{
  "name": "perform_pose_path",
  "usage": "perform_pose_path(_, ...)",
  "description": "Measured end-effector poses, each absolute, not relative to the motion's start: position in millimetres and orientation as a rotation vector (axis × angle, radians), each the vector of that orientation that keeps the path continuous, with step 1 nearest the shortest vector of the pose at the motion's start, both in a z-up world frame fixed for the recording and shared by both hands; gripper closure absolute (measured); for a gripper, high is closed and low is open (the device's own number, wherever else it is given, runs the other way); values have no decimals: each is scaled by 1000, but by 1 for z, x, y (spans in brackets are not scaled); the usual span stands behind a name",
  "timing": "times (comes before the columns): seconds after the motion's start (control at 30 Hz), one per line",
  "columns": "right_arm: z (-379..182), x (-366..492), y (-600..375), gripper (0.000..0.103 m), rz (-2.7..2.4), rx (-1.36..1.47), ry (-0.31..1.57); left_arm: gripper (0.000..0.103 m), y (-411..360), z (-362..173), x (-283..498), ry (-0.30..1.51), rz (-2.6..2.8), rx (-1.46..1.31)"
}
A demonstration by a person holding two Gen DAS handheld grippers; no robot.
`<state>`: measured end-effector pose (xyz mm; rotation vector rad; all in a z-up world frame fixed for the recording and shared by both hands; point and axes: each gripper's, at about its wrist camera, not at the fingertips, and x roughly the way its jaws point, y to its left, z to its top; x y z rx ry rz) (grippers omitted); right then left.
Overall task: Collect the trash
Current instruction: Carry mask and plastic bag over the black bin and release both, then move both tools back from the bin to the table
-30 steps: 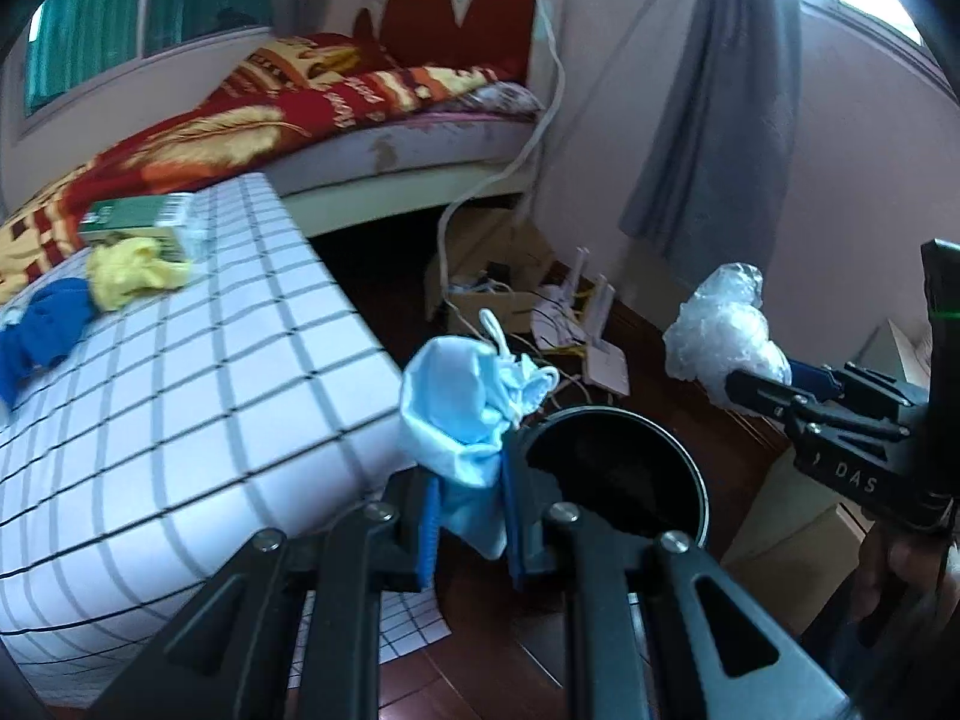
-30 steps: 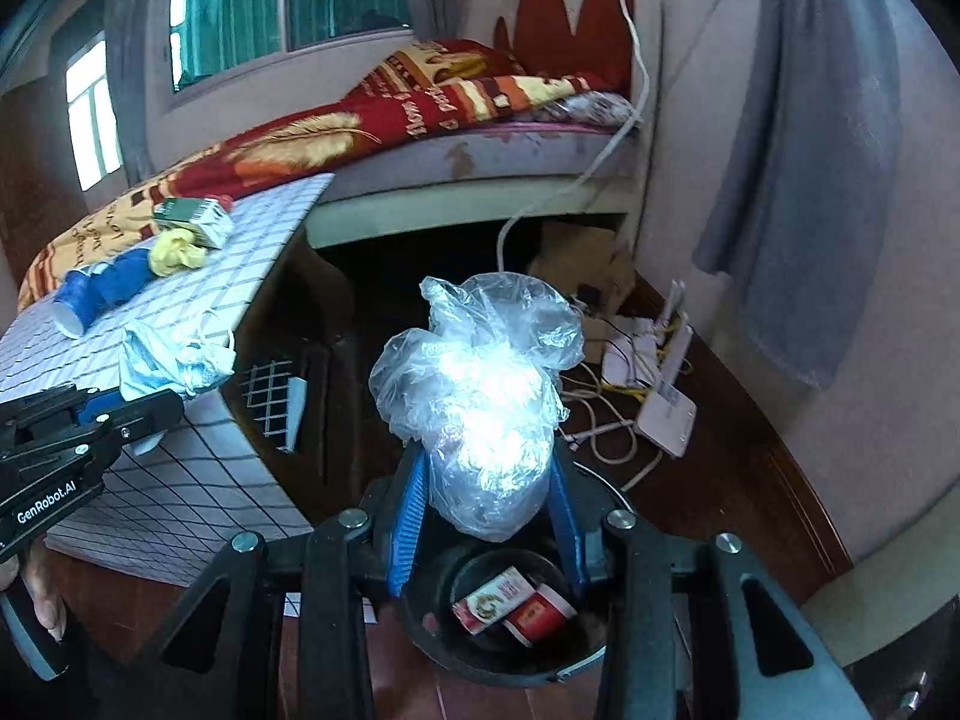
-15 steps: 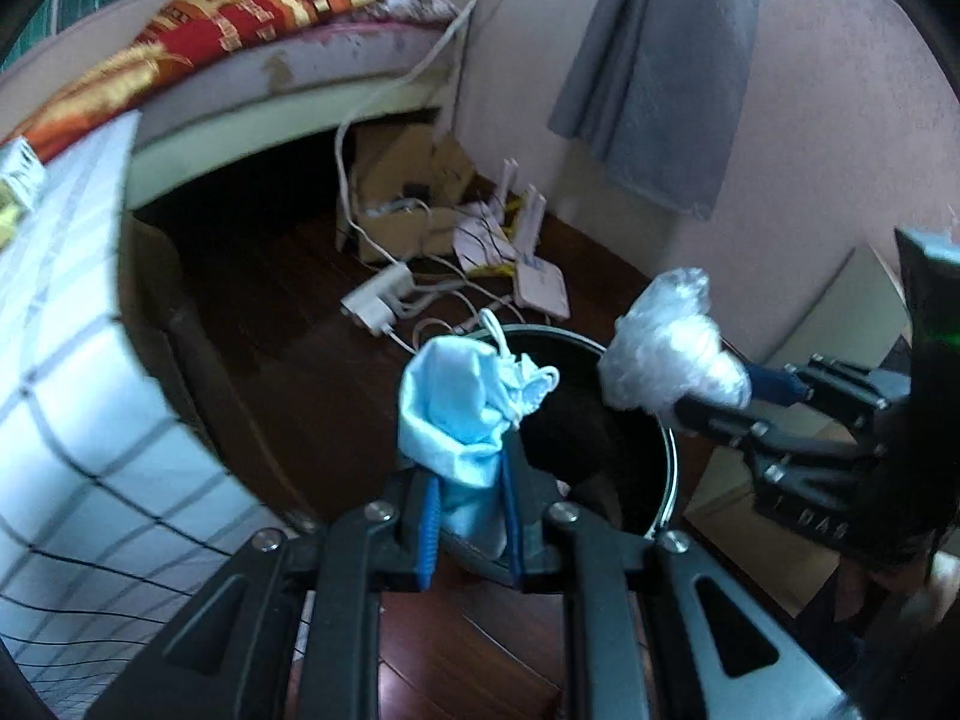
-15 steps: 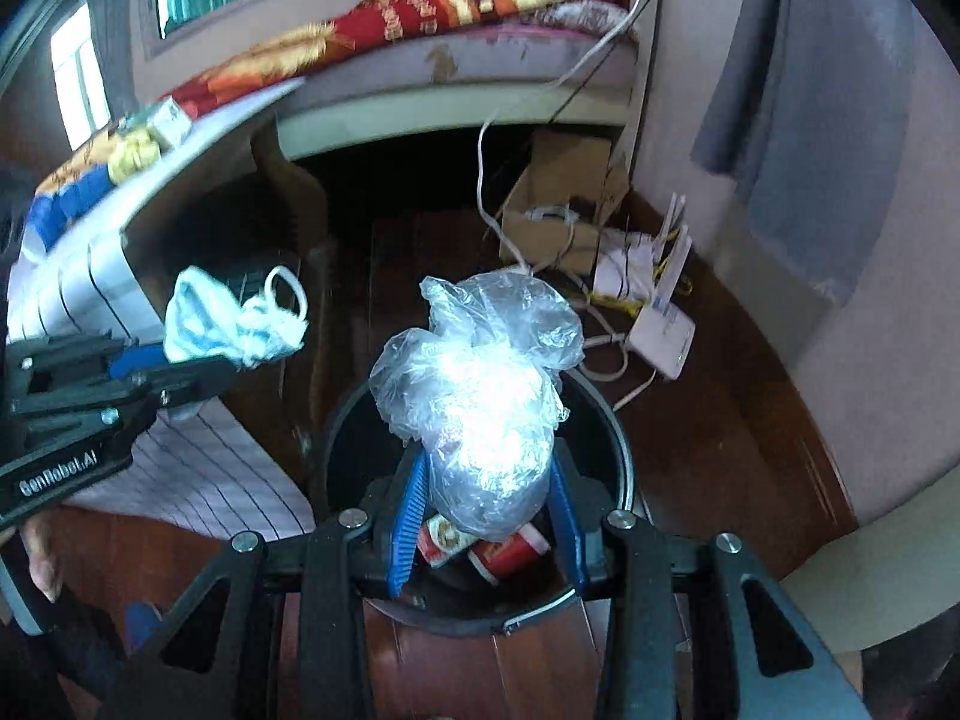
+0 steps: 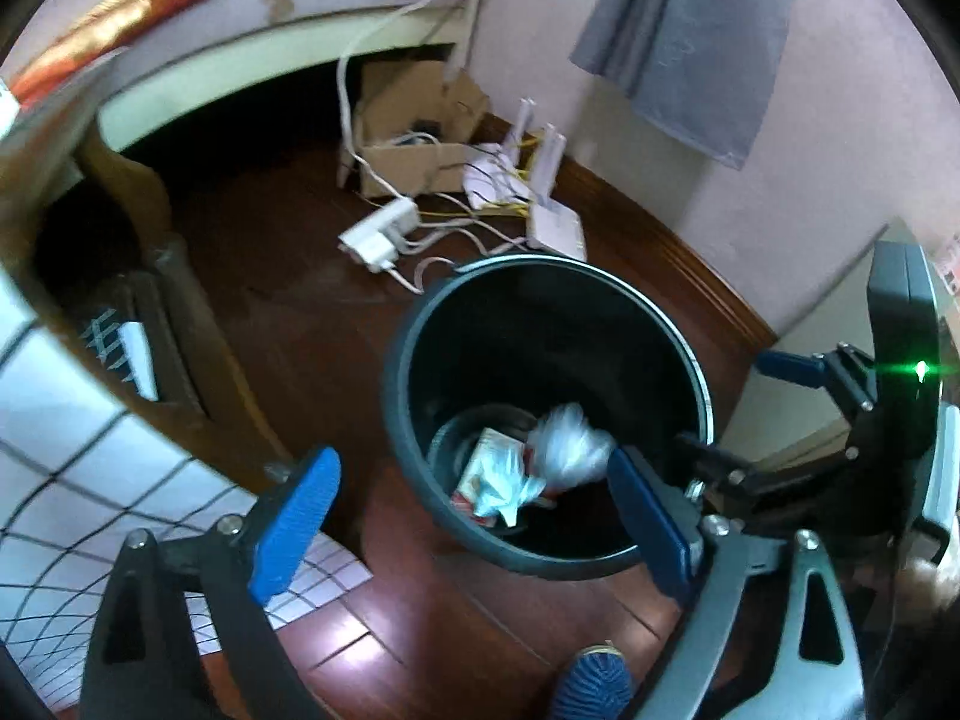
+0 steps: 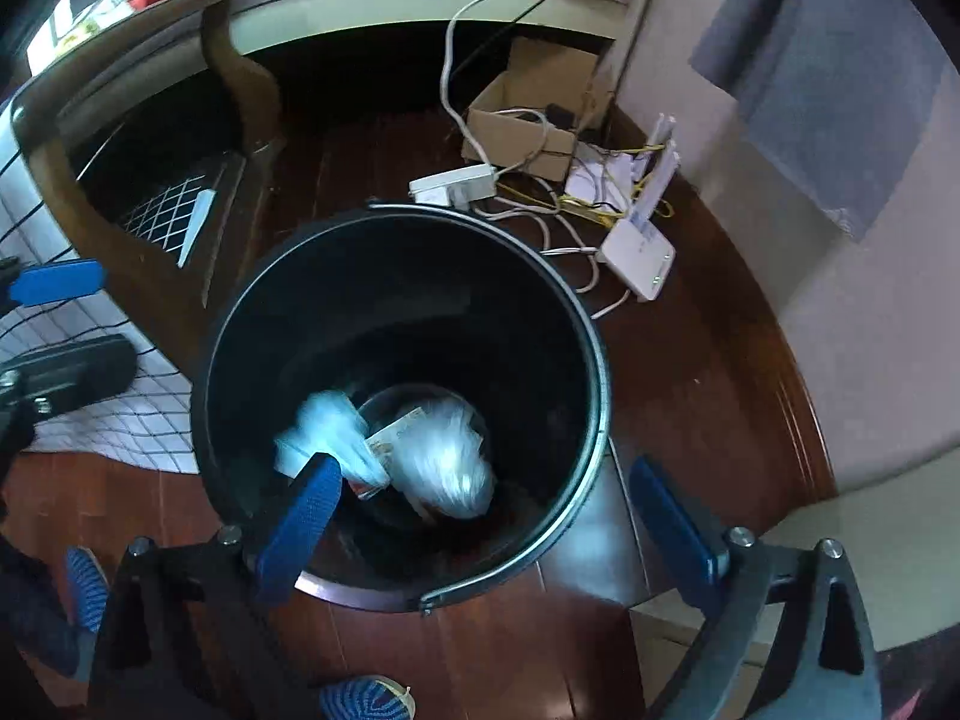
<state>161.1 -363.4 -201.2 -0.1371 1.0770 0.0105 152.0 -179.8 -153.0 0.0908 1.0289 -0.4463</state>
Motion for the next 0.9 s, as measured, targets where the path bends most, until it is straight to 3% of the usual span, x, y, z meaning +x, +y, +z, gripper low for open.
perform_pose_path(0.07, -197, 160, -362, 5, 12, -125, 1075, 1, -175, -150, 151, 1018, -420, 94)
perform_pose_path(0.2, -187, 160, -354, 0, 3, -127, 1060, 1, -165, -141, 146, 982, -383, 85)
perform_pose_path(0.9, -157, 147, -342, 0, 7, -89, 990, 1, -149, -127, 136, 944, -355, 94)
